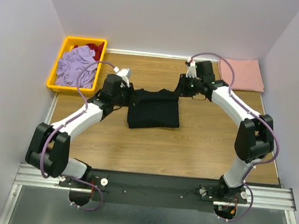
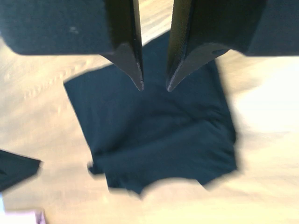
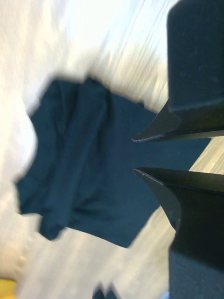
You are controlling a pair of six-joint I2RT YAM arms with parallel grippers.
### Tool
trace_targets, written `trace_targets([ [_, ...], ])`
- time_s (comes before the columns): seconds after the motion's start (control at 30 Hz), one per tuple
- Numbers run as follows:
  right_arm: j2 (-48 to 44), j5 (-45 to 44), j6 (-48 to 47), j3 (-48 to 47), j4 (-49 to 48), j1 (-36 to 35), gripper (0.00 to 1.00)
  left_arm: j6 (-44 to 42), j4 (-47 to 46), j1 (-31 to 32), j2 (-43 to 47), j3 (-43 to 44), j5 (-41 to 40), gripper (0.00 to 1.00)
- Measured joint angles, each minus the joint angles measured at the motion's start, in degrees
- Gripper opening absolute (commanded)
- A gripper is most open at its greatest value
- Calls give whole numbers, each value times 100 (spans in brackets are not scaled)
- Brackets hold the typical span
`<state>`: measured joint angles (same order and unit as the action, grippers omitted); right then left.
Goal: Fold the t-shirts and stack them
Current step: Fold the tshirt
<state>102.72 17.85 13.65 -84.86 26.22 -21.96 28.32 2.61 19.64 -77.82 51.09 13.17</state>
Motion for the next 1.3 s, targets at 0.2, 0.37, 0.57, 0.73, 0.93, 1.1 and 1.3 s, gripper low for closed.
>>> trace_targets([
  [0.2, 533, 957, 35, 717, -822, 0, 33, 114, -472, 295, -901, -319, 229, 18],
  [0.37, 1145, 1268, 24, 525, -1169, 0, 30, 103, -581, 282, -1827, 216, 227, 17],
  [0.57, 1858, 1335, 20, -83, -1346, 24, 30, 87, -640, 249, -2763, 1051, 201, 15],
  [0.73, 2245, 1335, 22, -557, -1412, 109, 30, 151, -643, 46, -3209, 1467, 136, 15],
  [0.93, 2695, 1364, 44, -1182, -1453, 448, 31, 243, -662, -323, -3746, 1998, 127, 15],
  [1.1, 2931, 1528, 256, -1523, -1499, 649, 39, 306, -680, -422, -4039, 2380, 197, 18],
  [1.3, 2833, 2129, 741, -1436, -1768, 669, 44, 468, -984, -442, -3567, 1954, 269, 19],
])
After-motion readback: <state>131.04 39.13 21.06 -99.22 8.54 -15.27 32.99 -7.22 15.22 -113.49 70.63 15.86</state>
